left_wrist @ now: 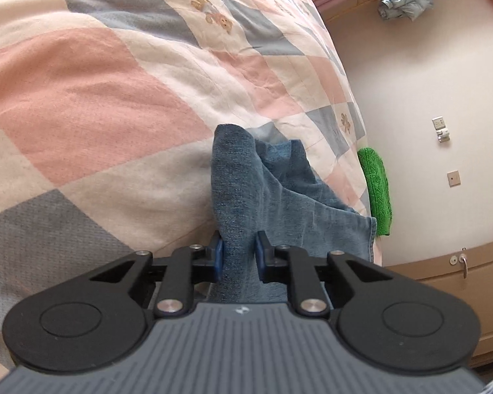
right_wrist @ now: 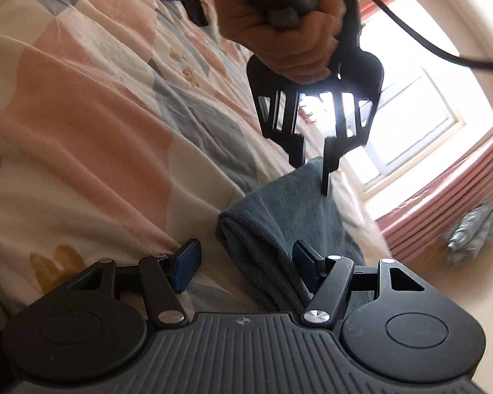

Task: Fold clothes
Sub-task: 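Lower both grippers onto the folded blue jeans and grasp their edge, then lift the jeans with both grippers and fold them over once more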

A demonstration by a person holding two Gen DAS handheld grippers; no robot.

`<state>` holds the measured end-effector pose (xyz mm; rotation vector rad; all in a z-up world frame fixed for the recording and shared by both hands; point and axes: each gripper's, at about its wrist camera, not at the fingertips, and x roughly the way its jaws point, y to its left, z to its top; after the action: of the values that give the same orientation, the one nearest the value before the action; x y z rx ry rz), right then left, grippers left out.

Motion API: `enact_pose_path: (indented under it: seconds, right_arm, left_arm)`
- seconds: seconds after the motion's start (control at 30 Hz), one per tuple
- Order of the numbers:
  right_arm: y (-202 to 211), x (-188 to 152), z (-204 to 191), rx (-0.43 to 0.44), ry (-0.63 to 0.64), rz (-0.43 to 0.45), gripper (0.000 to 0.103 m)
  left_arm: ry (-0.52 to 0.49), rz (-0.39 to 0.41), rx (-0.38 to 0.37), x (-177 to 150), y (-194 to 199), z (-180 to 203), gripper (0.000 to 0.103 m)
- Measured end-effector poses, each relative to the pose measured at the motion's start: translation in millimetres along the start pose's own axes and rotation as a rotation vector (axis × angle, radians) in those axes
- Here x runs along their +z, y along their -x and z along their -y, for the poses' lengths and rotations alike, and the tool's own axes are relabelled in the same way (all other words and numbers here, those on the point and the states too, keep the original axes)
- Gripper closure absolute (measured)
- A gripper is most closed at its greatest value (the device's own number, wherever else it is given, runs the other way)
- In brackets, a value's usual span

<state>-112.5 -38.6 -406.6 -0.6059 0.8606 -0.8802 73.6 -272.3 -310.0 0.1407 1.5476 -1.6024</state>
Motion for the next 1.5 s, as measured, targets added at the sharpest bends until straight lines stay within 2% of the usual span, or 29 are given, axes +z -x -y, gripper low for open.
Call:
enact_pose_path:
  seconds: [0.1,0.13,0.17,0.27,0.4,0.47,0.53,0.6,0.67,0.73,0.8,0.9,0.97,1.0,1.13,1.2,1.3,1.37,1.43,1.5]
  right_arm:
    - [-8.9,6.9,1.5,-0.05,-0.037,-0.008,0.042]
    - [-11.3,7.7,6.7,-0.039,-0.066,-0.02,0.065]
    - [-12.8,7.6,14.9,-0.028,-0.104,-0.036,0.074]
    - [-0.3,1.3,57.7,0.084,-0.307,-0.004,0.08]
    - [7.8,-29.5,159.1,0.316,-0.773,0.051,0.083]
    - [7.3,-58.8,211.8,0.364,-0.994,0.07,0.086]
    - [18.0,-93.9,256.5,0.356,-1.169,0.102,0.087]
    - [26.8,-134.9,296.9,0.308,-1.296,0.147,0.087]
    - [38.2,-174.8,325.3,0.22,-1.382,0.178,0.087]
    - [40.4,-219.8,346.1,0.146,-1.489,0.155,0.087]
    - [30.8,-274.5,346.7,0.088,-1.623,0.091,0.087]
    - [5.0,-345.6,320.6,0.083,-1.838,-0.106,0.087]
    - [4.3,-374.0,305.2,0.139,-1.977,-0.053,0.088]
    - [10.3,-374.8,305.0,0.142,-1.982,-0.03,0.088]
    - [34.4,-343.3,327.4,0.089,-1.818,0.054,0.088]
    - [49.2,-333.4,335.7,0.071,-1.784,0.086,0.088]
    - [51.9,-344.7,329.5,0.035,-1.807,0.02,0.089]
    - [43.5,-362.7,316.0,0.023,-1.876,-0.034,0.089]
    - [39.7,-379.8,305.5,0.015,-1.959,-0.027,0.09]
    - [44.8,-375.5,307.2,-0.028,-1.923,0.013,0.09]
  left_arm:
    - [0.015,0.01,-0.014,-0.4,5.6,4.1,0.09]
    - [0.021,0.013,-0.016,-0.7,7.8,5.1,0.089]
    - [0.014,0.035,-0.028,-3.0,14.3,10.8,0.089]
    - [-0.014,0.118,-0.071,-11.6,37.6,32.1,0.087]
    - [-0.051,0.229,-0.129,-23.0,68.6,60.4,0.086]
    - [-0.11,0.235,-0.122,-30.2,65.0,82.2,0.081]
    - [-0.176,0.216,-0.102,-39.0,51.4,103.8,0.081]
    - [-0.247,0.168,-0.072,-50.3,25.5,123.7,0.081]
    - [-0.283,0.102,-0.066,-61.9,-9.5,137.3,0.081]
    - [-0.31,0.035,-0.067,-74.8,-45.5,148.1,0.081]
    - [-0.32,-0.017,-0.054,-89.6,-79.7,153.9,0.081]
    - [-0.326,-0.073,-0.025,-106.8,-116.7,160.4,0.081]
    - [-0.333,-0.088,-0.032,-112.9,-125.9,163.8,0.081]
    - [-0.337,-0.085,-0.034,-114.0,-127.4,165.8,0.081]
    - [-0.348,-0.054,-0.026,-112.6,-129.5,172.2,0.08]
    - [-0.353,-0.049,-0.022,-111.1,-134.1,175.1,0.08]
    - [-0.371,-0.062,0.001,-110.8,-143.1,180.2,0.08]
    - [-0.392,-0.071,0.008,-113.3,-147.4,183.8,0.081]
    - [-0.421,-0.069,0.003,-114.9,-148.7,186.0,0.08]
    - [-0.444,-0.066,0.019,-115.0,-151.9,187.2,0.08]
